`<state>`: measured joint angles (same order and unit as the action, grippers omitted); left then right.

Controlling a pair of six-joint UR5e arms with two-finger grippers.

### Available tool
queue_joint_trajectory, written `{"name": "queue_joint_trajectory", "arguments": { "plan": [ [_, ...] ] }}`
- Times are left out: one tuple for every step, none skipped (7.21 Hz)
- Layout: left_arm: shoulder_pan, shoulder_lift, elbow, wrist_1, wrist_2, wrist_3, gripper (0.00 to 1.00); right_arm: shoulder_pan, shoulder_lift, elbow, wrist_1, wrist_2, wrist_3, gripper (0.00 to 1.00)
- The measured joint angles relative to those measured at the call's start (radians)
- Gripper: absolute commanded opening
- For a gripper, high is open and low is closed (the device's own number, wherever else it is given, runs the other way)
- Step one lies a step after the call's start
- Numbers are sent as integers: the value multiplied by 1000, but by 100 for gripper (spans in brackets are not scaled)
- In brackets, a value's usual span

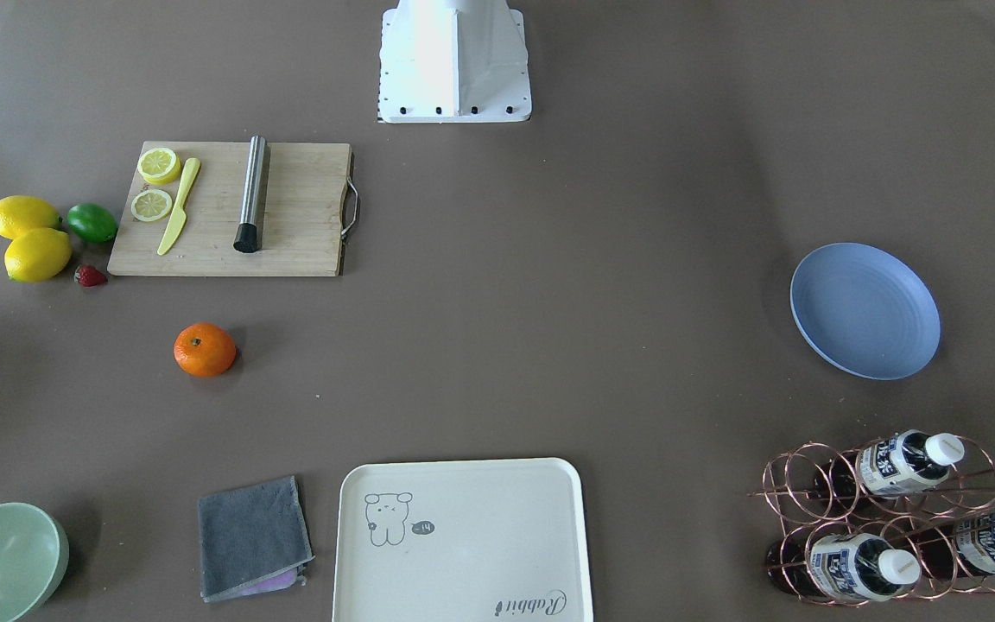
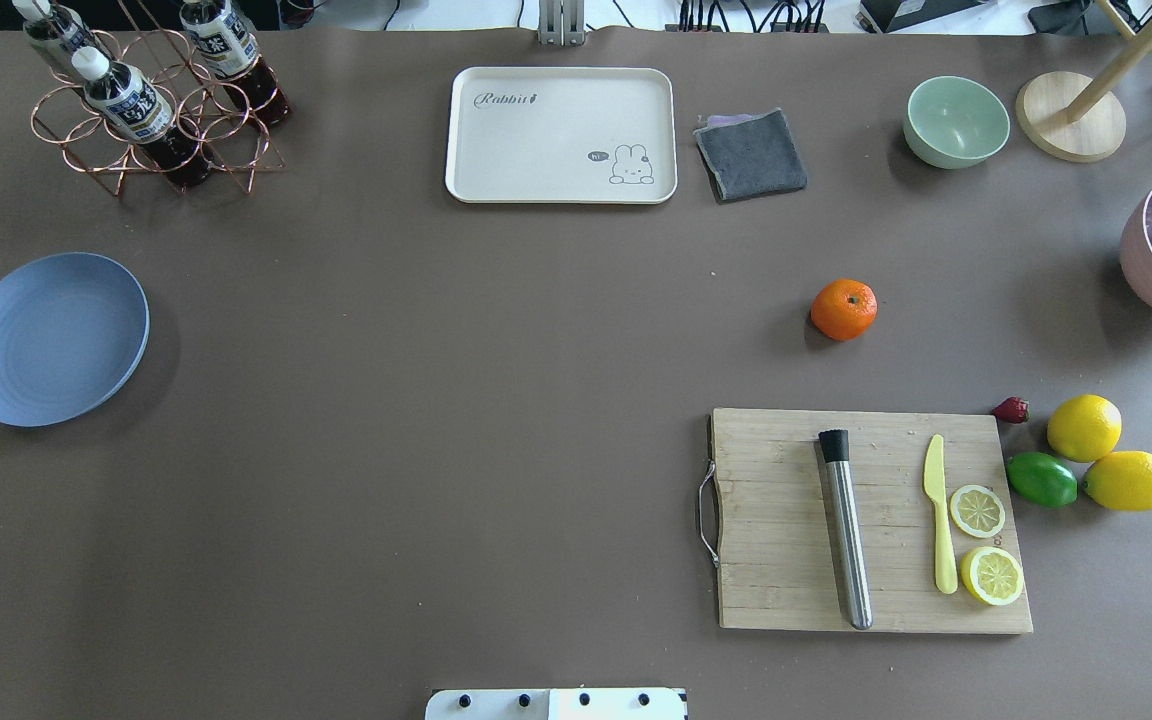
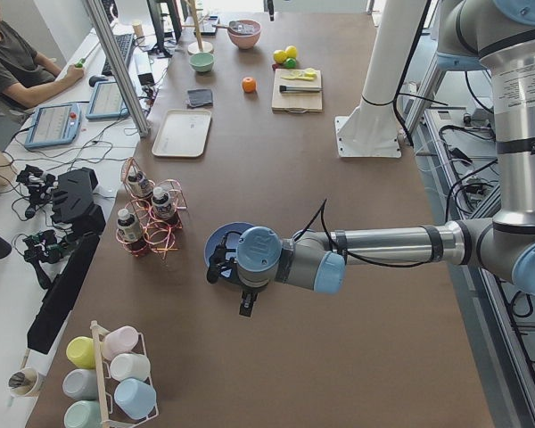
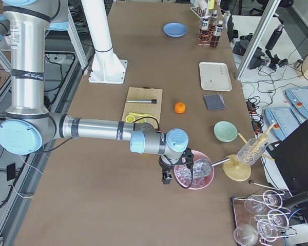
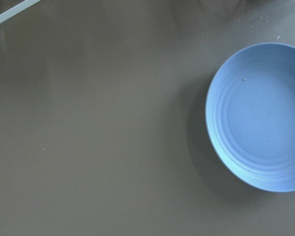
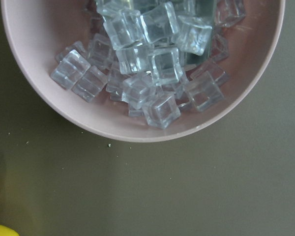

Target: Pick orange to plate

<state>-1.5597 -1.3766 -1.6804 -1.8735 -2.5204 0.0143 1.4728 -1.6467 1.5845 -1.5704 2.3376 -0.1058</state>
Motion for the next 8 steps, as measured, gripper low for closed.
{"name": "queue_joint_trajectory", "arguments": {
  "plan": [
    [1, 1, -2, -1, -11, -1, 98, 1, 0, 0, 0, 0, 0, 100],
    [1, 1, -3, -1, -16, -2, 98, 1, 2, 1, 1, -1, 1, 100],
    [2, 1, -4, -2, -18, -3, 97, 1, 5, 1, 1, -1, 2, 100],
    [2, 0, -4, -2, -19, -3, 97, 2, 5, 4, 1, -1, 3, 100],
    [3, -2, -4, -1, -22, -2, 97, 2, 6, 6, 0, 1, 5, 100],
    [4, -6, -2, 2, -32, -4, 97, 2, 11, 9, 0, 3, 9, 100],
    [5, -11, 2, 5, -45, -5, 97, 2, 17, 12, 0, 7, 10, 100],
    [7, -13, 6, 6, -50, -11, 97, 1, 22, 10, 0, 18, 11, 100]
  ]
}}
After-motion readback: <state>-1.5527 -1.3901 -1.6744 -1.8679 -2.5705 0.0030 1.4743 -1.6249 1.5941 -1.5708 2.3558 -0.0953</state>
